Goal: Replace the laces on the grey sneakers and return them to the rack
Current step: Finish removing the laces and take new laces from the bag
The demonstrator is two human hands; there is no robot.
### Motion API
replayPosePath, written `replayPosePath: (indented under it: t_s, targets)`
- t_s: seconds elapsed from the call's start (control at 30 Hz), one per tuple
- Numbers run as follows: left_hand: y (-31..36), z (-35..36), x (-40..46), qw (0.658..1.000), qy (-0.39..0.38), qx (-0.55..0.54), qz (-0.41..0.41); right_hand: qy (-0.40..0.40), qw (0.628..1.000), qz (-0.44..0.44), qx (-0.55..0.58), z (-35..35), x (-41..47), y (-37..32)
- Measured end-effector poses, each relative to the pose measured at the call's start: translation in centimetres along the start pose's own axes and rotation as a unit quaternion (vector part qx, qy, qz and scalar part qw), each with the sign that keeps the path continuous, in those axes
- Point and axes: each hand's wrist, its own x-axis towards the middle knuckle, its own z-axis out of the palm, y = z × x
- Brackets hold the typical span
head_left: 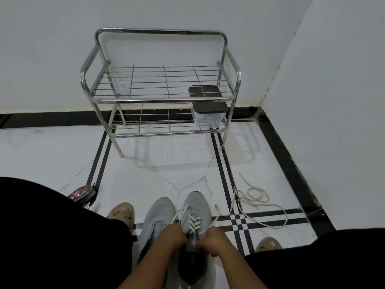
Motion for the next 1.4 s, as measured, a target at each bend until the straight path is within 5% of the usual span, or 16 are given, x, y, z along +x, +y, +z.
replayPosePath:
  t_s: [0.27,0.47,0.57,0.67,0.7,0.8,0.93,1.0,1.07,1.1,1.17,1.2,1.27,1.3,1.33,1.4]
  targets:
    - [1.1,1.5,-0.3,0.976,0.102,0.137,0.132,-0.020,0.999,-0.017,-0.022,-0.2,1.6,0.8]
    - [1.3,2.8,0.2,0.975,0.102,0.152,0.127,-0.027,0.999,-0.016,-0.016,0.1,1.5,0.6]
    - [1.2,1.6,0.2,0.989,0.080,-0.077,0.101,-0.021,1.000,-0.010,0.015,0.2,1.5,1.1]
    - [-0.1,0.9,-0.3,0.869,0.049,-0.490,-0.050,0.001,0.998,0.023,0.051,-0.1,1.7,1.4]
    - [-0.1,0.4,0.0,0.857,0.026,-0.506,-0.097,0.005,0.998,0.023,0.053,-0.1,1.8,1.2]
    - [-0.5,1.3,1.8,0.973,0.132,-0.183,-0.046,0.000,1.000,-0.008,0.008,0.0,1.8,0.6]
    - [1.5,2.7,1.3,0.982,0.182,-0.046,0.035,-0.012,0.999,-0.030,-0.017,0.5,2.0,0.7]
    - [2.2,2.5,1.6,0.972,0.197,-0.127,-0.013,-0.012,1.000,-0.025,-0.013,0.5,2.0,0.8]
    - [2.0,0.8,1.9,0.878,0.156,-0.430,-0.139,-0.006,1.000,-0.018,0.003,0.2,1.9,1.0]
    - [1.9,-0.9,1.6,0.779,0.130,-0.588,-0.174,-0.003,1.000,-0.013,0.013,0.2,1.9,1.1]
    - [0.0,-3.4,2.1,0.517,0.113,-0.826,-0.193,-0.002,1.000,-0.004,0.027,0.0,1.9,1.1]
    - [-0.7,-4.5,2.6,0.538,0.106,-0.816,-0.183,-0.005,1.000,-0.003,0.028,0.0,2.0,1.0]
    - [-0.6,-5.7,1.8,0.839,0.079,-0.506,-0.185,-0.014,1.000,-0.003,0.027,0.2,2.0,0.7]
    - [-0.6,-4.4,2.4,0.928,0.107,-0.322,-0.153,-0.018,0.999,-0.006,0.031,0.3,1.9,0.6]
    - [-0.5,-2.7,2.7,0.976,0.099,-0.181,-0.073,-0.020,0.999,-0.011,0.032,0.4,2.0,0.5]
    - [0.8,0.9,1.7,0.996,0.052,-0.054,0.038,-0.020,0.999,-0.015,0.027,0.6,2.0,0.5]
